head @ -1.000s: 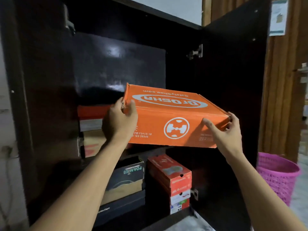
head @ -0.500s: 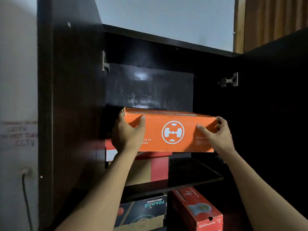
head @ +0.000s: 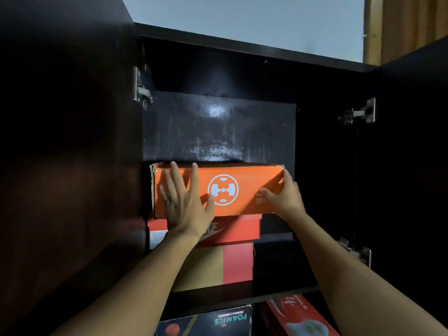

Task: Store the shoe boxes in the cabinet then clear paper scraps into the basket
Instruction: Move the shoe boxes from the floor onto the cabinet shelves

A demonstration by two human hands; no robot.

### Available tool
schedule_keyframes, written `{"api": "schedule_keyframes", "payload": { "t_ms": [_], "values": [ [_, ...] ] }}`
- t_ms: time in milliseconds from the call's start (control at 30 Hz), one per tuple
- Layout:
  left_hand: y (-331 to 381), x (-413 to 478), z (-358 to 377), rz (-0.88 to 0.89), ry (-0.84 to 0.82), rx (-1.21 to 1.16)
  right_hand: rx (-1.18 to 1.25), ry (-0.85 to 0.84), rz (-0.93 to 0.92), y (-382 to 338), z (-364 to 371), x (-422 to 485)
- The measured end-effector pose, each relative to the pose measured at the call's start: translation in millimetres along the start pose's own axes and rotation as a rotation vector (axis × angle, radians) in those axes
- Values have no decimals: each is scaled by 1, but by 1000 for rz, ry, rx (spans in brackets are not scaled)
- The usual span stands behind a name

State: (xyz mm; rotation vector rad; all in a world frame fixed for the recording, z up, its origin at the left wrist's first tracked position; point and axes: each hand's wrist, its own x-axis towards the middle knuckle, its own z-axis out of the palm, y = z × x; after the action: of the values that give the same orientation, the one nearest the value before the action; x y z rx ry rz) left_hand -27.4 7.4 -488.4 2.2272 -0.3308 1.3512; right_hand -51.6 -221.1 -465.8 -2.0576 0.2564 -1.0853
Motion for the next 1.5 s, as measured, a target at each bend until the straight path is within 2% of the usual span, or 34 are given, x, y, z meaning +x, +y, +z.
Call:
{"api": "schedule_keyframes", "payload": {
  "t_ms": [67,167,500,867,1133,1333,1500],
  "values": [
    [-3,6,6,33,-90,66,-14,-29,-23,0,8,2],
    [-9,18,12,-19,-235,140,-47,-51,-9,-2,19,2],
    [-17,51,13,-137,-503,137,-199,-47,-27,2,52,19],
    [-18,55,14,-144,-624,88,-264,-231,-119,7,20,18],
    [-10,31,3,-65,-406,-112,-179,-178,-87,21,-15,-32],
    [22,-40,-12,-38,-557,-300,-102,-137,-10,51,-48,-120],
    [49,-130,-21,38,-705,-475,-275,-139,121,79,-91,-220]
  ]
}}
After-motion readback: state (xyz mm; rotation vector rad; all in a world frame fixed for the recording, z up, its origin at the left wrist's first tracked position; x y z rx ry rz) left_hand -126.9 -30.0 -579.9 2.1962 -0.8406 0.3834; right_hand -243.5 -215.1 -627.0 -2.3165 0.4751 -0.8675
